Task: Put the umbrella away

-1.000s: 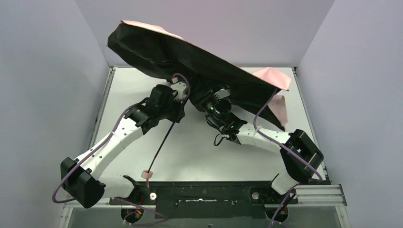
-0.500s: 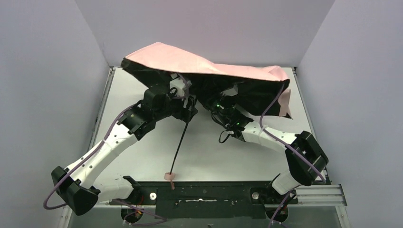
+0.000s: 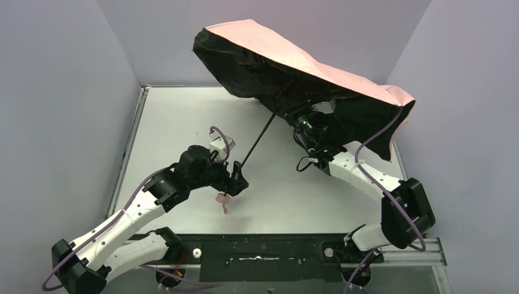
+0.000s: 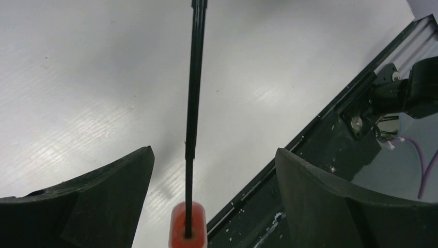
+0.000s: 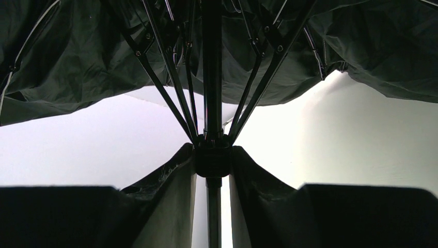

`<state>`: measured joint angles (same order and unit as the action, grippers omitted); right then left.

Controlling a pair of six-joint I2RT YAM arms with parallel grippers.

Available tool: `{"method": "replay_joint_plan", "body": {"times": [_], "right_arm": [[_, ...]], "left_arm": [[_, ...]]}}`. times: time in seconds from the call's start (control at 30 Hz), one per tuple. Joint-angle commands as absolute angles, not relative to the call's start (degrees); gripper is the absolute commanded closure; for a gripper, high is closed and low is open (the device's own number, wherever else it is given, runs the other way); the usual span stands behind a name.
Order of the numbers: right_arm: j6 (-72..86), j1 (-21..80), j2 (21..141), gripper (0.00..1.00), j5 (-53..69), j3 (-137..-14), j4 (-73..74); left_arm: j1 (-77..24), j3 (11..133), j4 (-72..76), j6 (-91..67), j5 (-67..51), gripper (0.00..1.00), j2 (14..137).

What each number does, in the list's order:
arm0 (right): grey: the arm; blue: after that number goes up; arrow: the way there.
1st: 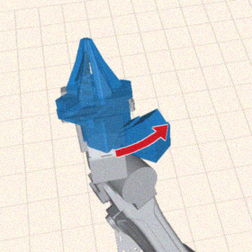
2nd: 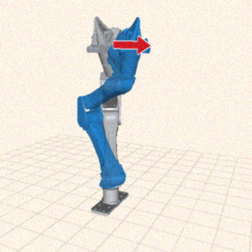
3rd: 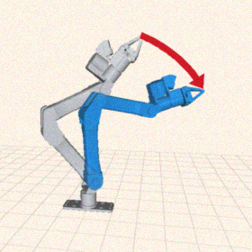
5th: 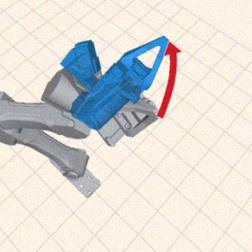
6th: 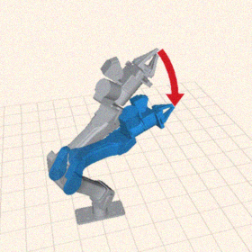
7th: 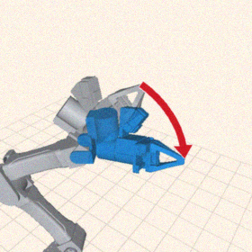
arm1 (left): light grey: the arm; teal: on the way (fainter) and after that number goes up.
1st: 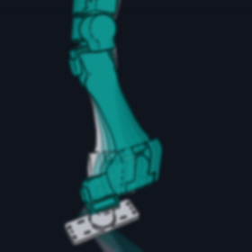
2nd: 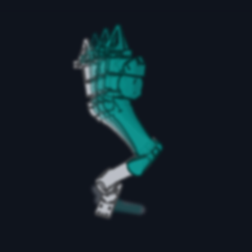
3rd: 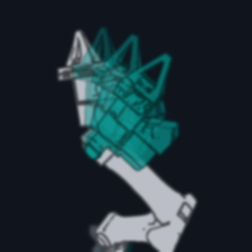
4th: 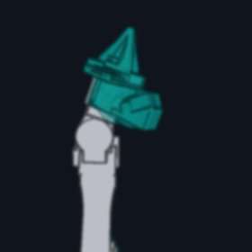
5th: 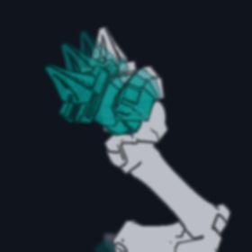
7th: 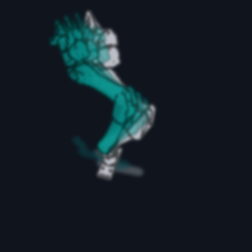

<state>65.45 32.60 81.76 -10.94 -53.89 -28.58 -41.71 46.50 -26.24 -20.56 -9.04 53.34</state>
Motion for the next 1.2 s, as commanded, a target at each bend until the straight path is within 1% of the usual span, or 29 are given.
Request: {"method": "replay_joint_plan", "body": {"times": [0.0,0.17,0.37,0.5,0.63,0.77,0.9,1.0,1.1,1.17], "right_arm": [[66.1,31.0,80.1,1.00,-10.5,-57.1,-34.1],[66.4,29.3,79.5,1.00,-10.1,-57.2,-33.8],[67.4,27.7,78.8,1.00,-9.6,-57.5,-33.8],[67.8,27.2,78.7,1.00,-9.7,-58.1,-32.8],[68.0,26.9,78.5,1.00,-9.3,-58.5,-32.4],[68.4,26.8,78.4,1.00,-8.8,-58.3,-32.3],[68.5,26.6,78.1,1.00,-8.5,-58.0,-32.2],[68.6,26.6,77.9,1.00,-8.1,-57.9,-31.6],[68.6,26.6,77.6,1.00,-7.3,-57.6,-30.6],[68.7,26.6,77.3,1.00,-6.6,-57.3,-28.9]], "left_arm": [[-43.8,47.0,-28.5,-22.7,-9.1,0.14,49.7],[-44.6,45.9,-33.6,-22.1,-7.5,0.14,47.8],[-45.5,43.4,-33.1,-22.7,-8.5,0.14,47.6],[-46.6,42.4,-31.4,-23.8,-9.7,0.21,49.0],[-47.2,41.7,-30.6,-24.1,-9.8,0.36,49.5],[-47.2,41.6,-29.9,-24.2,-8.9,0.57,49.5],[-47.2,42.4,-29.3,-23.8,-7.4,0.76,49.9],[-47.2,43.0,-28.9,-23.0,-5.9,0.84,50.2],[-47.2,44.1,-28.0,-21.9,-4.2,0.99,50.3],[-47.2,45.2,-27.1,-21.1,-3.6,1.00,50.6]]}}
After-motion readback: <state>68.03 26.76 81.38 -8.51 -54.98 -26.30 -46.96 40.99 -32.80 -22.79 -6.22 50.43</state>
